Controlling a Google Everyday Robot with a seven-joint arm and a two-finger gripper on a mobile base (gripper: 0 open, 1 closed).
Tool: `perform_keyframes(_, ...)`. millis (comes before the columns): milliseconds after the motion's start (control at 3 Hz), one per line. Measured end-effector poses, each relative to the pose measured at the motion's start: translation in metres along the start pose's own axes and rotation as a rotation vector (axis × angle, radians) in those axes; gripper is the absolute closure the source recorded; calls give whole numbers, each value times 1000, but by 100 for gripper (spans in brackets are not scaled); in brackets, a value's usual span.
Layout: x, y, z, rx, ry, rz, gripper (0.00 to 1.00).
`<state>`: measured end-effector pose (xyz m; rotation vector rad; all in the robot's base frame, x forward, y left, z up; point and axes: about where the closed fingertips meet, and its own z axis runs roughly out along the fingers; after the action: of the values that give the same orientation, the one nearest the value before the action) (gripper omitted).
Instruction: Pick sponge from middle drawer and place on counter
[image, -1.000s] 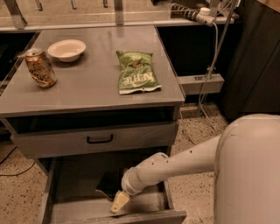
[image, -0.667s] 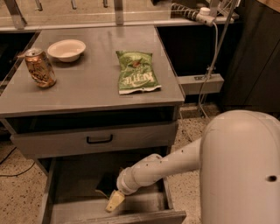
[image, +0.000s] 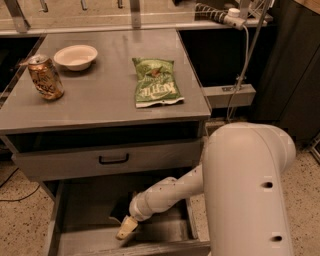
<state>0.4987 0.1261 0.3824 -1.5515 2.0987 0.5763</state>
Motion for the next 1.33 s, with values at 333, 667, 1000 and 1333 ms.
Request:
perform_keyframes(333,6,-2,14,-4,-3,27,0)
perform_keyframes(667,11,-2,24,-10,-3,47,0)
perform_keyframes(1000,11,-2,25,-10,-3,47,19)
perform_keyframes(1333,11,-2,25,-10,-3,47,42)
